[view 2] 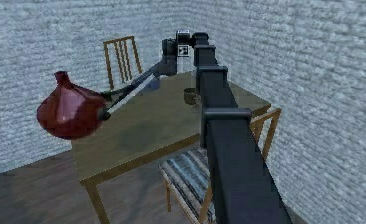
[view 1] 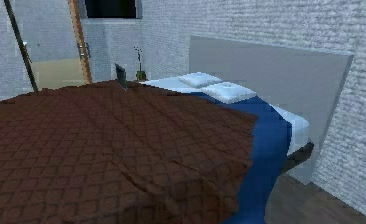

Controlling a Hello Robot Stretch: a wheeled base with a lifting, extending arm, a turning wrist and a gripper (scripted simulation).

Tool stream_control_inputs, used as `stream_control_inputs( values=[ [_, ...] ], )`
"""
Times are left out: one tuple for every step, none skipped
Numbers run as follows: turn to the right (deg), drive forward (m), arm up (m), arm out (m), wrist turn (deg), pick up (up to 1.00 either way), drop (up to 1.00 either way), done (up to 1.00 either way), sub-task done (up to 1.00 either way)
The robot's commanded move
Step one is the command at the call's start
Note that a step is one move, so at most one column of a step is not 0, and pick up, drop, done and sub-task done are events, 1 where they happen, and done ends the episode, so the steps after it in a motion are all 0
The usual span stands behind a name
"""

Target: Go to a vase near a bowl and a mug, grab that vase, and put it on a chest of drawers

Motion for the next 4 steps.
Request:
stream_control_inputs(
  values=[
    [0.0, 0.0, 0.0, 0.0, -24.0, 0.0, 0.0, 0.0, 0.0],
    [0.0, 0.0, 0.0, -0.46, 0.0, 0.0, 0.0, 0.0, 0.0],
    [-45.0, 0.0, 0.0, 0.0, 0.0, 0.0, 0.0, 0.0, 0.0],
    [-45.0, 0.0, 0.0, 0.0, 0.0, 0.0, 0.0, 0.0, 0.0]
  ],
)
